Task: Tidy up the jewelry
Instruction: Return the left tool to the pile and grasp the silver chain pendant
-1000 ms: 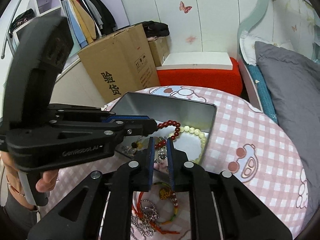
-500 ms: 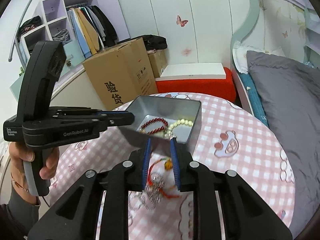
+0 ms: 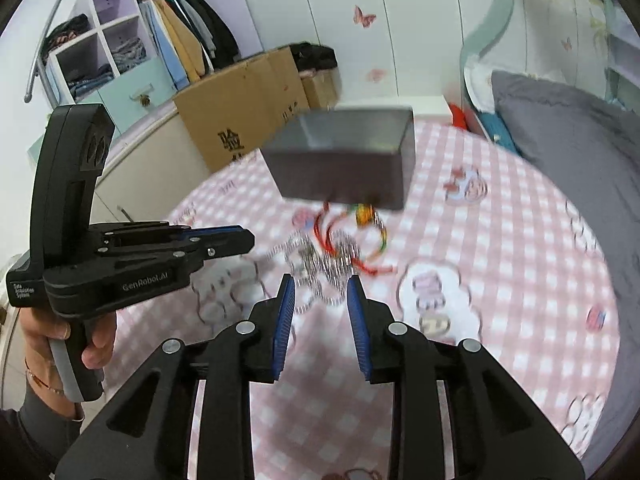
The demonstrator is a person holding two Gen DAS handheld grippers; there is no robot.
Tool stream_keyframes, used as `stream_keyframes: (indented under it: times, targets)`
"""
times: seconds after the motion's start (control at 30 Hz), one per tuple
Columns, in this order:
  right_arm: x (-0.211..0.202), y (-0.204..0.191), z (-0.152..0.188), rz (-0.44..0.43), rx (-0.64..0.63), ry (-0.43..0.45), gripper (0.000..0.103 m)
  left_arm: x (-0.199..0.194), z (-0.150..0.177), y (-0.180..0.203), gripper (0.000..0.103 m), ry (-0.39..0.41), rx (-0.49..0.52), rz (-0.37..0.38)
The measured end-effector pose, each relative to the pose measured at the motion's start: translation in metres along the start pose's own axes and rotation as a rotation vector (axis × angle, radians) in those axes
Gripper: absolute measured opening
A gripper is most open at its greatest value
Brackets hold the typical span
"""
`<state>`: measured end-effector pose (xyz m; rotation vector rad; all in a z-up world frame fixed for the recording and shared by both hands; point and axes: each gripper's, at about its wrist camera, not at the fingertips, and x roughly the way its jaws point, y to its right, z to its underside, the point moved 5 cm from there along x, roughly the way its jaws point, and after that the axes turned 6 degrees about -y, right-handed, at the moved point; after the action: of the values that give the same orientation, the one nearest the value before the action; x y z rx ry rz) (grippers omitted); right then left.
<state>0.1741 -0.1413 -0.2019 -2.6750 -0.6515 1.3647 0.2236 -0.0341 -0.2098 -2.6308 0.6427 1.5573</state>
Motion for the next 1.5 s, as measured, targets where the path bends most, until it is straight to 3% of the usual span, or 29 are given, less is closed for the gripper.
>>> stream_keyframes:
  times: [0.27, 0.53, 0.6, 0.63, 0.67, 0.73, 0.9, 1.17, 1.5]
  targets:
    - [0.010, 0.012, 0.020, -0.007, 0.037, -0.035, 0.025, 0.021, 0.012, 0.011, 0.009, -0.024, 0.010, 0.003]
    - [0.015, 0.025, 0.024, -0.035, 0.063, -0.038, 0.026, 0.029, 0.003, 0.007, 0.009, -0.018, 0.008, -0.010]
    - [0.018, 0.027, 0.024, -0.041, 0.068, -0.039, 0.026, 0.031, -0.001, 0.007, 0.023, -0.018, 0.016, -0.016]
    - [0.019, 0.028, 0.024, -0.045, 0.069, -0.041, 0.026, 0.031, -0.002, 0.006, 0.052, -0.013, 0.013, -0.018]
    - [0.020, 0.030, 0.023, -0.049, 0.070, -0.043, 0.026, 0.030, -0.004, 0.005, 0.074, 0.002, 0.009, -0.023]
    - [0.022, 0.032, 0.023, -0.056, 0.070, -0.046, 0.026, 0.024, -0.008, 0.006, 0.074, 0.052, 0.014, -0.021]
    - [0.026, 0.035, 0.021, -0.076, 0.075, -0.044, 0.026, 0.035, -0.013, 0.009, 0.073, 0.029, 0.065, -0.077]
    - [0.028, 0.040, 0.017, -0.093, 0.075, -0.045, 0.027, 0.042, -0.016, 0.008, 0.040, 0.010, 0.074, -0.035]
    - [0.029, 0.040, 0.015, -0.090, 0.070, -0.047, 0.029, 0.048, -0.019, 0.008, 0.032, -0.012, 0.056, 0.046]
